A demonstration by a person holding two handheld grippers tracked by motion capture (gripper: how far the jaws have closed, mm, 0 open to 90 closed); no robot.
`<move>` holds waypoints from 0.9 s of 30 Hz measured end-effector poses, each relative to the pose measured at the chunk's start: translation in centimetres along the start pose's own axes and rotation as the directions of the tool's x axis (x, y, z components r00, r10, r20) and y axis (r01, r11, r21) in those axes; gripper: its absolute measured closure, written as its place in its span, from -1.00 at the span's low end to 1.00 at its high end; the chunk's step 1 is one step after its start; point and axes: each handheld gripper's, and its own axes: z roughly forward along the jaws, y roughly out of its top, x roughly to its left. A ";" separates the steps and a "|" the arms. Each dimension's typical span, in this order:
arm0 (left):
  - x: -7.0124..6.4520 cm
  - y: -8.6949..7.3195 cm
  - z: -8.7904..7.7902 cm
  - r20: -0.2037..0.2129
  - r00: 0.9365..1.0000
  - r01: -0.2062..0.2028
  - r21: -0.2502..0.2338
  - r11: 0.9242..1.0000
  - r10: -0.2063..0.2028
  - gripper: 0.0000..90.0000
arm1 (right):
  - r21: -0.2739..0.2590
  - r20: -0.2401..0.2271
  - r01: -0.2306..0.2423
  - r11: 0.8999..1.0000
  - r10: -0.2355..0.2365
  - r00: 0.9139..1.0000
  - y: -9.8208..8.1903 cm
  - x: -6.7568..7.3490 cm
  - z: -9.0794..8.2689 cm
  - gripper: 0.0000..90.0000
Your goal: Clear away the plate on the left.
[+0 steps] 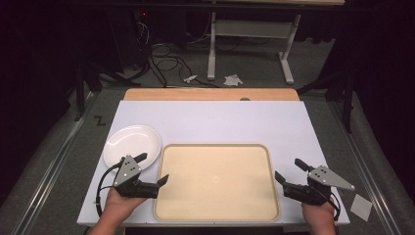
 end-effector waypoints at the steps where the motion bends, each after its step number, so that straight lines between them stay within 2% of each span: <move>1: 0.8 0.3 -0.3 -0.019 1.000 -0.018 0.011 1.000 0.018 -0.99 | 0.001 0.003 -0.003 1.000 0.003 1.000 0.0 0.0 0.0 -0.64; 3: 1.6 0.6 -0.7 -0.015 0.998 -0.055 0.049 0.997 0.055 -0.99 | 0.001 0.003 -0.005 1.000 0.005 1.000 0.0 0.0 -0.1 -0.64; 5: 2.4 0.9 -0.9 -0.038 0.996 -0.072 0.061 0.996 0.074 -1.00 | 0.000 0.003 0.000 1.000 0.000 1.000 0.0 0.0 -0.1 -0.64; 6: 2.4 0.9 -0.9 -0.038 0.996 -0.072 0.061 0.996 0.074 -1.00 | 0.000 0.003 0.000 1.000 0.000 1.000 0.0 0.0 -0.1 -0.64; 7: 3.1 1.2 -1.1 -0.074 0.995 -0.071 0.040 0.997 0.074 -1.00 | -0.001 0.004 0.002 1.000 -0.002 1.000 0.0 0.0 -0.1 -0.64; 8: 3.1 1.2 -1.1 -0.074 0.995 -0.071 0.040 0.997 0.074 -1.00 | -0.001 0.004 0.002 1.000 -0.002 1.000 0.0 0.0 -0.1 -0.64; 9: 4.2 1.6 -1.6 -0.098 0.988 -0.111 0.074 0.991 0.118 -1.00 | 0.000 0.004 0.002 1.000 -0.002 1.000 0.0 -0.1 0.0 -0.64; 10: 4.2 1.6 -1.6 -0.098 0.988 -0.111 0.074 0.991 0.118 -1.00 | 0.000 0.004 0.002 1.000 -0.002 1.000 0.0 -0.1 0.0 -0.64; 11: 4.3 1.7 -1.0 -0.124 0.992 0.021 -0.068 0.998 -0.029 -1.00 | 0.002 0.004 0.003 1.000 -0.003 1.000 0.0 -0.1 0.0 -0.64; 12: 4.3 1.7 -1.0 -0.124 0.992 0.021 -0.068 0.998 -0.029 -1.00 | 0.000 0.004 0.004 1.000 -0.004 1.000 0.0 -0.1 0.0 -0.64; 14: 5.6 2.2 -1.5 -0.160 0.986 0.033 -0.084 0.996 -0.046 -1.00 | 0.000 0.005 0.006 1.000 -0.006 1.000 0.0 -0.1 0.0 -0.64; 17: 6.4 2.4 -1.9 -0.177 0.983 0.039 -0.092 0.995 -0.055 -1.00 | 0.000 0.005 0.005 1.000 -0.005 1.000 0.0 -0.1 -0.1 -0.64; 18: 7.1 2.6 -2.1 -0.196 0.978 0.052 -0.098 0.994 -0.070 -1.00 | 0.001 0.006 0.004 1.000 -0.004 1.000 0.0 -0.1 -0.1 -0.64; 27: 8.9 3.0 -2.9 -0.245 0.966 0.054 -0.112 0.992 -0.080 -1.00 | 0.003 0.005 0.004 1.000 -0.004 1.000 0.0 0.0 0.0 -0.64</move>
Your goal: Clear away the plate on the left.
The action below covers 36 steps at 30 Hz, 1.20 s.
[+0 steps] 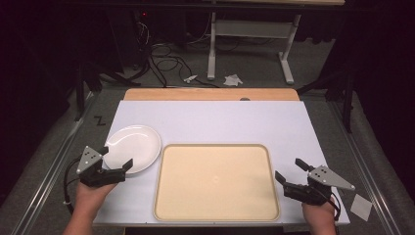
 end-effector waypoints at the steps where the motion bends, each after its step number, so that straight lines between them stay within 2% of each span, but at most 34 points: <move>1: 0.1 0.0 0.0 -0.004 1.000 -0.006 0.001 1.000 0.006 -1.00 | -0.001 -0.002 0.004 1.000 -0.004 1.000 0.0 0.0 0.0 -0.64; 5: 0.1 -0.1 0.0 0.000 1.000 -0.011 0.001 1.000 0.011 -0.99 | -0.001 -0.003 0.004 1.000 -0.004 1.000 0.0 0.0 0.1 -0.64; 10: -0.3 -0.4 0.2 0.009 0.999 -0.050 0.015 0.999 0.050 -0.99 | -0.003 -0.006 0.007 1.000 -0.007 1.000 0.0 0.0 0.1 -0.64; 15: -0.7 -0.7 0.2 0.021 0.997 -0.069 0.024 0.997 0.069 -0.99 | -0.002 -0.005 0.005 1.000 -0.005 1.000 0.0 0.0 0.1 -0.64; 16: -0.9 -0.7 0.3 0.020 0.997 -0.071 0.053 0.996 0.070 -0.99 | -0.001 -0.005 0.007 1.000 -0.007 1.000 0.0 0.0 0.1 -0.64; 19: -1.2 -0.9 0.4 0.026 0.996 -0.091 0.071 0.993 0.089 -0.98 | 0.000 -0.007 0.006 1.000 -0.006 1.000 0.0 0.0 0.1 -0.64; 20: -1.5 -1.3 0.5 0.029 0.990 -0.139 0.091 0.986 0.137 -0.99 | 0.000 -0.006 0.008 1.000 -0.008 1.000 0.0 0.0 0.1 -0.64; 21: -1.5 -1.3 0.5 0.029 0.990 -0.139 0.091 0.986 0.137 -0.99 | 0.000 -0.006 0.008 1.000 -0.008 1.000 0.0 0.0 0.1 -0.64; 23: -1.9 -1.8 0.7 0.031 0.980 -0.201 0.124 0.972 0.198 -0.99 | 0.002 -0.004 0.007 1.000 -0.007 1.000 0.0 0.0 0.2 -0.64; 24: -2.3 -2.4 0.9 0.032 0.966 -0.260 0.148 0.954 0.258 -0.99 | 0.002 -0.005 0.007 1.000 -0.007 1.000 0.0 0.0 0.2 -0.64; 25: -2.3 -2.4 0.9 0.032 0.966 -0.260 0.148 0.954 0.258 -0.99 | 0.001 -0.005 0.009 1.000 -0.009 1.000 0.0 0.0 0.1 -0.64; 26: -2.7 -3.2 1.2 0.033 0.951 -0.308 0.155 0.939 0.306 -0.99 | 0.000 -0.005 0.008 1.000 -0.008 1.000 0.0 0.0 0.1 -0.64; 27: -3.3 -3.9 1.6 0.020 0.961 -0.277 0.115 0.954 0.277 -0.99 | -0.002 -0.006 0.009 1.000 -0.009 1.000 0.0 0.0 0.1 -0.64; 28: -3.4 -4.4 1.8 0.015 0.952 -0.305 0.118 0.945 0.306 -0.99 | -0.001 -0.008 0.007 1.000 -0.007 1.000 0.0 0.0 0.1 -0.64; 29: -3.4 -4.8 1.8 0.026 0.930 -0.367 0.157 0.917 0.368 -0.99 | -0.001 -0.007 0.006 1.000 -0.006 1.000 0.0 0.0 0.1 -0.64; 30: -3.2 -5.1 1.8 0.063 0.890 -0.456 0.173 0.873 0.452 -0.99 | 0.000 -0.005 0.005 1.000 -0.005 1.000 0.1 0.0 0.1 -0.64; 31: -3.1 -5.5 1.4 0.072 0.849 -0.522 0.264 0.811 0.524 -0.99 | 0.000 -0.005 0.004 1.000 -0.004 1.000 0.1 0.0 0.1 -0.64; 32: -3.2 -5.9 1.5 0.073 0.832 -0.546 0.283 0.789 0.550 -0.99 | 0.000 -0.006 0.003 1.000 -0.003 1.000 0.1 0.0 0.1 -0.64; 33: -3.2 -6.2 1.5 0.078 0.820 -0.562 0.294 0.773 0.567 -0.99 | 0.000 -0.007 0.005 1.000 -0.005 1.000 0.1 0.0 0.1 -0.64; 34: -3.2 -6.5 1.6 0.081 0.805 -0.582 0.299 0.756 0.587 -0.98 | -0.001 -0.010 0.008 1.000 -0.008 1.000 0.1 0.0 0.1 -0.64; 35: -3.2 -6.5 1.6 0.081 0.805 -0.582 0.299 0.756 0.587 -0.98 | -0.001 -0.010 0.008 1.000 -0.008 1.000 0.1 0.0 0.1 -0.64; 36: -3.2 -7.0 1.9 0.086 0.771 -0.621 0.322 0.714 0.632 -0.96 | -0.002 -0.009 0.005 1.000 -0.005 1.000 0.1 0.0 0.1 -0.64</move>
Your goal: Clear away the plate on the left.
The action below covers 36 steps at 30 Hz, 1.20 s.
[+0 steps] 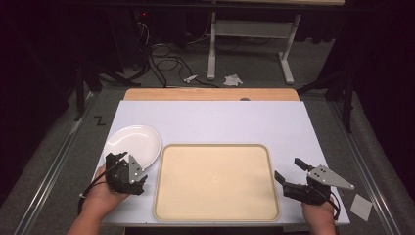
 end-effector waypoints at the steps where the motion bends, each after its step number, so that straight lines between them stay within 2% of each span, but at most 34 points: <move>1: -0.2 -0.2 0.2 -0.003 1.000 -0.031 0.014 0.999 0.031 -0.95 | -0.002 0.000 0.005 1.000 -0.005 1.000 0.0 0.0 0.0 -0.64; 2: -0.3 -0.4 0.3 -0.012 0.998 -0.059 0.027 0.998 0.060 -0.94 | -0.002 0.001 0.004 1.000 -0.004 1.000 0.0 -0.1 0.0 -0.64; 3: -0.3 -0.4 0.3 -0.012 0.998 -0.059 0.027 0.998 0.060 -0.92 | -0.002 0.001 0.004 1.000 -0.004 1.000 0.0 -0.1 0.0 -0.64; 4: -0.5 -0.8 0.7 -0.024 0.992 -0.119 0.046 0.992 0.121 -0.91 | -0.001 0.000 0.003 1.000 -0.003 1.000 0.0 -0.1 0.0 -0.64; 5: -0.5 -0.8 0.7 -0.024 0.992 -0.119 0.046 0.992 0.121 -0.88 | -0.001 0.000 0.003 1.000 -0.003 1.000 0.0 -0.1 0.0 -0.64; 6: -0.6 -0.9 0.9 -0.028 0.986 -0.160 0.064 0.985 0.162 -0.87 | 0.001 0.000 0.002 1.000 -0.002 1.000 -0.1 -0.1 0.1 -0.64; 7: -0.6 -1.0 1.0 -0.030 0.984 -0.174 0.068 0.982 0.177 -0.87 | 0.001 0.000 0.002 1.000 -0.002 1.000 -0.1 -0.1 0.1 -0.64; 8: -0.6 -1.2 1.1 -0.037 0.972 -0.227 0.092 0.970 0.231 -0.76 | 0.004 0.000 0.003 1.000 -0.003 1.000 0.0 -0.1 0.2 -0.64; 9: -0.6 -1.3 1.3 -0.041 0.966 -0.252 0.100 0.963 0.257 -0.76 | 0.004 0.000 0.003 1.000 -0.003 1.000 0.0 -0.1 0.2 -0.64; 10: -0.6 -1.5 1.6 -0.046 0.956 -0.284 0.124 0.951 0.291 -0.73 | 0.003 -0.005 0.015 1.000 -0.015 1.000 0.0 -0.2 0.3 -0.64; 11: -0.6 -1.5 1.6 -0.046 0.956 -0.284 0.124 0.951 0.291 -0.73 | 0.004 -0.005 0.013 1.000 -0.013 1.000 0.0 -0.1 0.3 -0.64; 12: -0.7 -1.7 1.8 -0.041 0.943 -0.321 0.147 0.936 0.330 -0.71 | 0.004 -0.005 0.011 1.000 -0.011 1.000 0.0 -0.1 0.3 -0.64; 13: -0.7 -1.7 1.8 -0.041 0.943 -0.321 0.147 0.936 0.330 -0.67 | 0.003 -0.004 0.012 1.000 -0.012 1.000 0.0 -0.1 0.3 -0.64; 14: -0.8 -1.8 1.9 -0.037 0.936 -0.342 0.145 0.929 0.350 -0.64 | 0.004 -0.004 0.011 1.000 -0.011 1.000 0.0 -0.1 0.3 -0.64; 15: -0.8 -1.8 1.9 -0.037 0.936 -0.342 0.145 0.929 0.350 -0.62 | 0.004 -0.004 0.011 1.000 -0.011 1.000 0.0 -0.1 0.3 -0.64; 16: -0.6 -1.9 2.1 -0.042 0.932 -0.351 0.150 0.924 0.361 -0.60 | 0.003 -0.003 0.010 1.000 -0.010 1.000 0.0 -0.1 0.2 -0.64; 18: -0.5 -1.9 2.3 -0.041 0.931 -0.354 0.151 0.923 0.363 -0.54 | 0.001 -0.001 0.010 1.000 -0.010 1.000 0.0 -0.1 0.1 -0.64; 20: -0.2 -1.9 2.5 -0.049 0.937 -0.336 0.152 0.929 0.347 -0.48 | 0.000 -0.002 0.010 1.000 -0.010 1.000 0.0 -0.1 0.1 -0.64; 24: 0.0 -2.0 2.6 -0.040 0.935 -0.345 0.146 0.927 0.354 -0.39 | -0.002 -0.005 0.012 1.000 -0.012 1.000 0.0 -0.1 0.1 -0.64; 25: 0.0 -2.1 3.0 -0.048 0.944 -0.321 0.092 0.943 0.326 -0.39 | -0.001 -0.003 0.011 1.000 -0.011 1.000 0.0 -0.1 0.1 -0.64; 26: 0.0 -2.2 2.5 -0.011 0.933 -0.355 0.144 0.924 0.360 -0.27 | -0.001 -0.003 0.012 1.000 -0.012 1.000 0.0 -0.1 0.1 -0.64; 27: 0.0 -2.2 2.5 -0.011 0.933 -0.355 0.144 0.924 0.360 -0.20 | 0.002 -0.001 0.004 1.000 -0.004 1.000 0.0 -0.1 0.1 -0.64; 28: -0.1 -2.3 2.3 0.010 0.927 -0.372 0.138 0.918 0.375 -0.13 | 0.000 -0.002 0.011 1.000 -0.011 1.000 0.0 -0.1 0.1 -0.64; 36: -0.2 -2.6 1.9 0.044 0.937 -0.350 0.137 0.927 0.347 0.24 | 0.005 -0.003 0.014 1.000 -0.014 1.000 0.0 0.0 0.2 -0.64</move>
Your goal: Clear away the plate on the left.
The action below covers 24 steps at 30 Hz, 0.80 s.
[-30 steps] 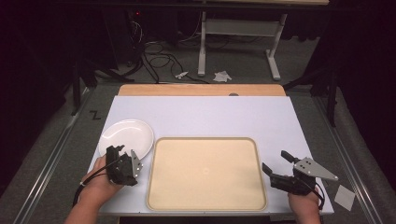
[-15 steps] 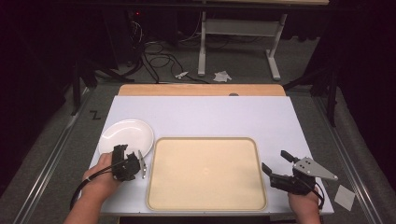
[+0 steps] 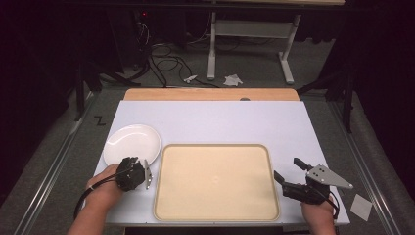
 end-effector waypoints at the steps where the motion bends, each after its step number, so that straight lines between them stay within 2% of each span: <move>1: -0.1 -0.1 0.0 0.010 1.000 0.007 -0.009 1.000 -0.007 0.29 | 0.000 0.000 0.000 1.000 0.000 1.000 0.0 0.0 0.0 -0.64; 5: -0.1 -0.2 -0.2 0.020 1.000 0.010 -0.010 1.000 -0.010 0.44 | -0.002 0.001 -0.003 1.000 0.003 1.000 0.0 0.0 -0.1 -0.64; 6: -0.1 -0.2 -0.2 0.027 0.999 0.026 0.000 1.000 -0.026 0.50 | -0.002 0.001 -0.003 1.000 0.003 1.000 0.0 0.0 -0.1 -0.64; 10: -0.5 -0.3 -0.2 0.037 0.999 0.021 0.010 1.000 -0.021 0.75 | -0.004 -0.003 -0.006 1.000 0.006 1.000 0.0 0.1 -0.1 -0.64; 17: -0.7 -0.2 -0.2 0.026 1.000 0.000 0.005 1.000 0.000 0.81 | -0.007 0.000 -0.003 1.000 0.003 1.000 0.0 0.0 -0.2 -0.64; 24: -0.1 0.9 -0.6 -0.046 0.999 0.009 -0.094 0.996 -0.013 0.91 | -0.004 -0.001 -0.009 1.000 0.009 1.000 0.0 0.0 -0.1 -0.64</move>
